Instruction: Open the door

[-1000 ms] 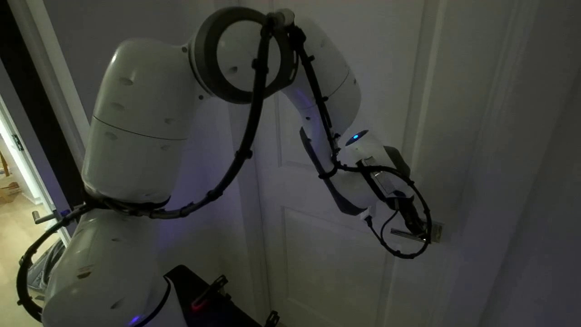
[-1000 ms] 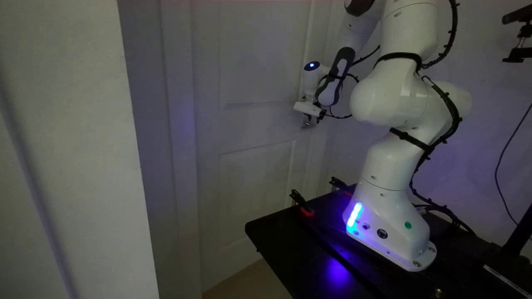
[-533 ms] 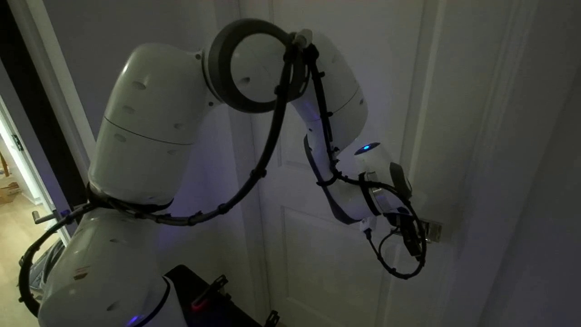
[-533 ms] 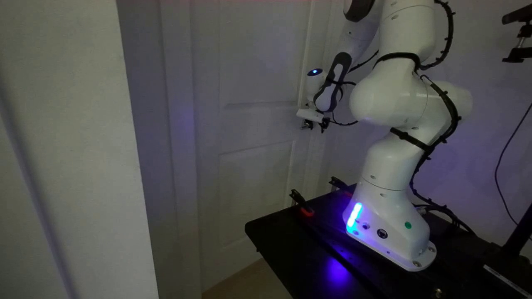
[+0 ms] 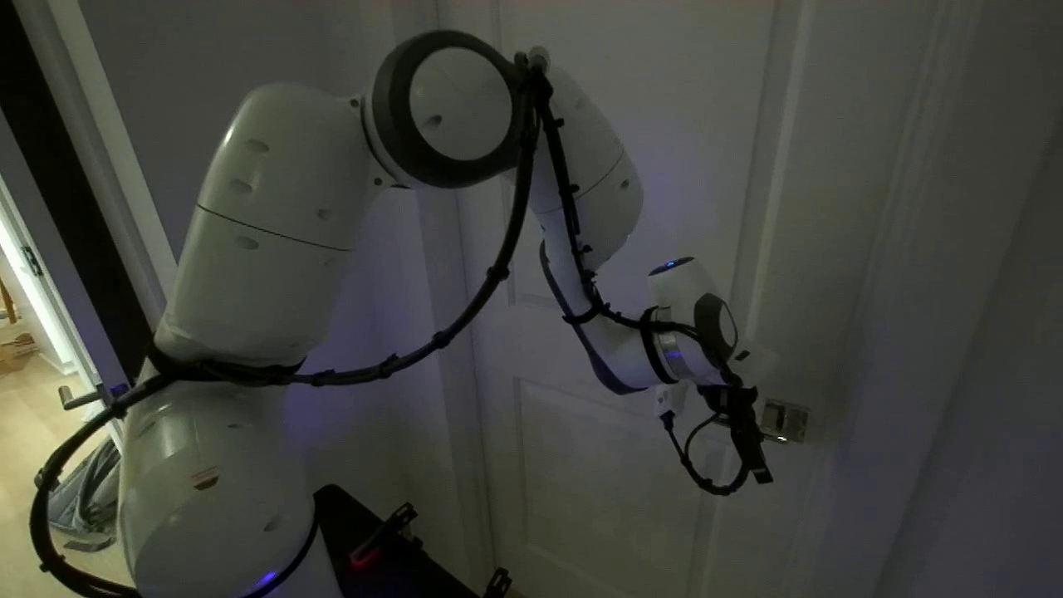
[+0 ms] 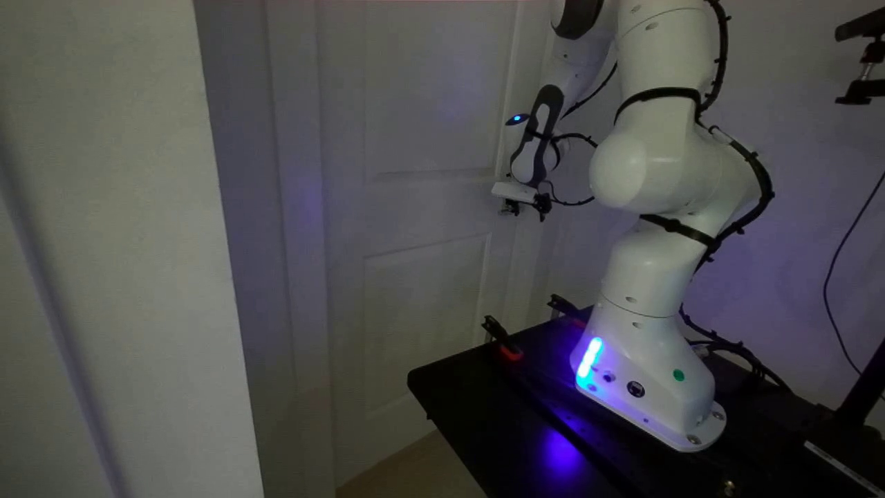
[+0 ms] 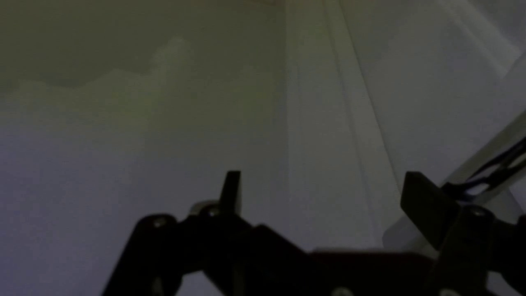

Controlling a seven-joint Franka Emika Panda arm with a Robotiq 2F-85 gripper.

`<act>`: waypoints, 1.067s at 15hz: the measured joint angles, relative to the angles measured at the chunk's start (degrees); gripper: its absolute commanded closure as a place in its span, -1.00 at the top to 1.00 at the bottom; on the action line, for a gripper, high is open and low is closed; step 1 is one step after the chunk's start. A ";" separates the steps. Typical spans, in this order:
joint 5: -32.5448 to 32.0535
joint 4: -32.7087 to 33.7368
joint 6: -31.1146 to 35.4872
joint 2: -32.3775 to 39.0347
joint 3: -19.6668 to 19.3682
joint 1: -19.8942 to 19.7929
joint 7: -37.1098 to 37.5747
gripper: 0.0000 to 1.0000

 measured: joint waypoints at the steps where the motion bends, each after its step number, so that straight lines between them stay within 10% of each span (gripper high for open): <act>1: 0.54 -0.10 -0.23 0.00 -1.21 1.44 -0.03 1.00; 16: 3.54 -0.20 -2.70 -6.42 -5.07 11.36 -4.40 1.00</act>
